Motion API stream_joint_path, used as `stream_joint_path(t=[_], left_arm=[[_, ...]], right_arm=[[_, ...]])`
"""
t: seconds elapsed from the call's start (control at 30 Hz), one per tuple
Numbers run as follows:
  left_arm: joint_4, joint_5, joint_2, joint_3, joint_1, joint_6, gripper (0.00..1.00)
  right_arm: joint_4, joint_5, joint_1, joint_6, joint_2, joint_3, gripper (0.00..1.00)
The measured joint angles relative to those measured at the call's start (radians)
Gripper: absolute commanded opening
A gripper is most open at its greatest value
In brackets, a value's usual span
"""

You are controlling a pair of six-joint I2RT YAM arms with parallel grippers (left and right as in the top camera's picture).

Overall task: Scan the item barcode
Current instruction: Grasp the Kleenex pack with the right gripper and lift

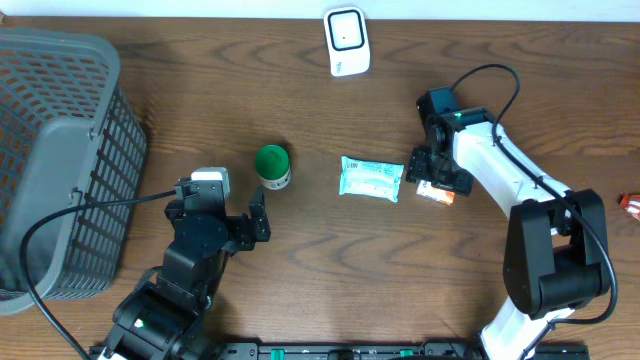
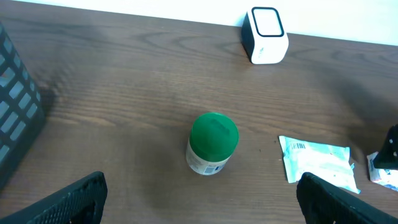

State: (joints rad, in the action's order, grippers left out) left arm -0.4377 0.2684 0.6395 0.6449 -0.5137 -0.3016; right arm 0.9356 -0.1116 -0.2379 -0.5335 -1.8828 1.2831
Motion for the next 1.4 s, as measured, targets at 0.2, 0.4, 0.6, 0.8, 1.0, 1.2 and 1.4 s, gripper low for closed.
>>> stream_joint_path(t=[0.2, 0.4, 0.6, 0.8, 1.0, 1.2, 1.4], left_arm=[[0.000, 0.000, 0.000, 0.000, 0.000, 0.000, 0.98], [0.000, 0.000, 0.000, 0.000, 0.000, 0.000, 0.98], [0.000, 0.000, 0.000, 0.000, 0.000, 0.000, 0.98], [0.000, 0.000, 0.000, 0.000, 0.000, 0.000, 0.98], [0.000, 0.000, 0.000, 0.000, 0.000, 0.000, 0.98], [0.000, 0.000, 0.000, 0.000, 0.000, 0.000, 0.98], [0.000, 0.000, 0.000, 0.000, 0.000, 0.000, 0.98]], right_arm=[[-0.001, 0.012, -0.001, 0.027, 0.000, 0.000, 0.99], [-0.016, 0.014, -0.001, 0.027, 0.000, -0.002, 0.99], [-0.103, 0.012, 0.000, 0.016, 0.000, -0.044, 0.99], [-0.137, 0.010, 0.023, 0.007, -0.001, -0.089, 0.99], [-0.133, 0.011, 0.058, 0.000, -0.002, -0.095, 0.98], [-0.133, 0.006, 0.071, -0.003, -0.006, -0.095, 0.97], [-0.137, 0.010, 0.071, -0.009, -0.033, -0.094, 0.73]])
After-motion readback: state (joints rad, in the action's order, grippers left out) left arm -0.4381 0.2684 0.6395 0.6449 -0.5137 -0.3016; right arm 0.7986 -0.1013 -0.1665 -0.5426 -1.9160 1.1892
